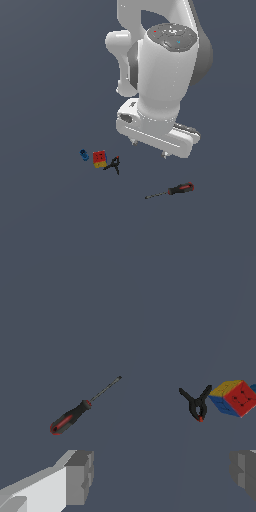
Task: Pick up a designated object from a clutter of objects.
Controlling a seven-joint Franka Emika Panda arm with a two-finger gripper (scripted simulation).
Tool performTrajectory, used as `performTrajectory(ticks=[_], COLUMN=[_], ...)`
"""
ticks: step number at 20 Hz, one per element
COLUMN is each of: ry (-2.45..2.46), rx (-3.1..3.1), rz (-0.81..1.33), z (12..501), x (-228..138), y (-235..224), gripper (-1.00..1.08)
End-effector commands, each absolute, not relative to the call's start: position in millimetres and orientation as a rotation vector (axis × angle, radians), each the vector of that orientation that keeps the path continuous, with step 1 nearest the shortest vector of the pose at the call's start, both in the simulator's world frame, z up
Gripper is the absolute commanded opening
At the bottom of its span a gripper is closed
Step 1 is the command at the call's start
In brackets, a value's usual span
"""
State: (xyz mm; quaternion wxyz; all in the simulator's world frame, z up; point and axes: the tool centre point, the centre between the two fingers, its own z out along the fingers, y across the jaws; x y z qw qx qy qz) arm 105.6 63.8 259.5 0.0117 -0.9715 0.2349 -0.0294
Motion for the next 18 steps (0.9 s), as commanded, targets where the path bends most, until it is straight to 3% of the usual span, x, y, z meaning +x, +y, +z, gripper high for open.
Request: performTrajectory(ticks=[1,18], ry=[0.819,1.374], rx=[-3.006,-2.8], rz=[-0.084,-0.035], z=[249.0,169.6], x=[113.5,154.7], y=[70.6,118.8], gripper=[1.0,1.0])
